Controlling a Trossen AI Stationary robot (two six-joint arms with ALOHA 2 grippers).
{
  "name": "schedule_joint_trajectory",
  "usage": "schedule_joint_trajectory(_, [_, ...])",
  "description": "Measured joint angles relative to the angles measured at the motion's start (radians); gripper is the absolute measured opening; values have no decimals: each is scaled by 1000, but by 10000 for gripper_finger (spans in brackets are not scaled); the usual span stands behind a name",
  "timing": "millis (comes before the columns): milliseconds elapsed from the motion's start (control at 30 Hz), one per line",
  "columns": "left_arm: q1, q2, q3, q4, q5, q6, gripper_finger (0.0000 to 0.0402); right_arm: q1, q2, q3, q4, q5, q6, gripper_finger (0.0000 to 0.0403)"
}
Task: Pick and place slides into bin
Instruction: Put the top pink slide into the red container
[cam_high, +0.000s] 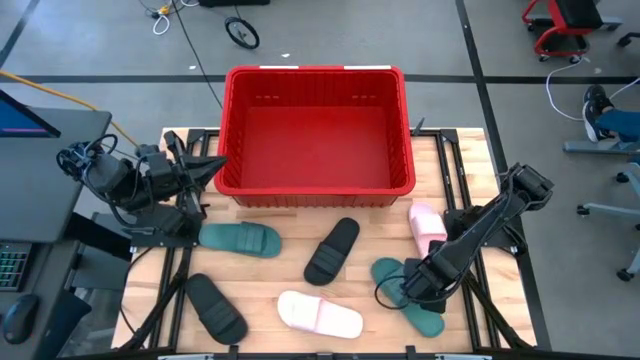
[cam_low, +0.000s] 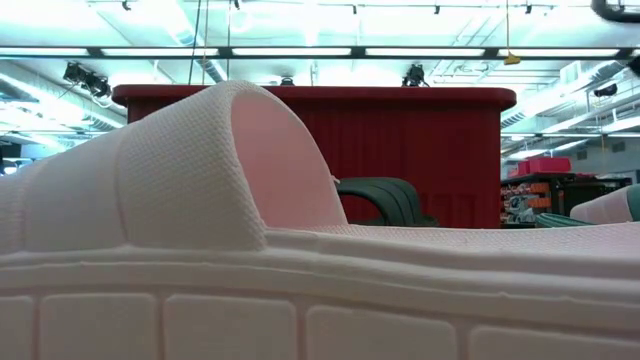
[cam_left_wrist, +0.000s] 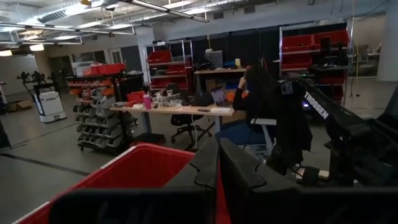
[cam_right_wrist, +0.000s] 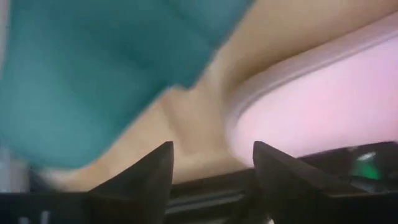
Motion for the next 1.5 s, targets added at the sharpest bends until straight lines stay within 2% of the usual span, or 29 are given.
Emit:
schedule_joint_trajectory(67, [0,0,0,0,0,0,21,2,0,-36,-3,13,-11,236])
schedule_joint_trajectory(300, [0,0,0,0,0,-8,12,19,0,-176,107,-43,8,238])
schedule_joint_trajectory(500, [0,0,0,1,0,-52,20,18,-1,-224,157,10,18,222])
schedule_joint_trajectory(633, [0,0,0,1,0,-53,23,18,-5,-254,192,15,-19,174])
schedule_joint_trajectory(833, [0,0,0,1,0,-54,14,18,-29,-226,204,-46,13,23])
schedule_joint_trajectory(1033, [0,0,0,2,0,-55,11,19,-158,-58,222,-252,79,10])
schedule_joint_trajectory(1133, [0,0,0,1,0,-55,17,18,-244,66,216,-250,180,9])
schedule_joint_trajectory(1200, [0,0,0,2,0,-70,20,17,-299,163,218,-200,273,8])
schedule_joint_trajectory(1300, [0,0,0,1,0,-105,22,32,-368,310,232,-20,341,7])
schedule_joint_trajectory(1367, [0,0,0,1,0,-111,21,49,-398,400,265,134,288,7])
schedule_joint_trajectory(1500, [0,0,0,1,0,-112,15,59,-413,554,287,429,85,7])
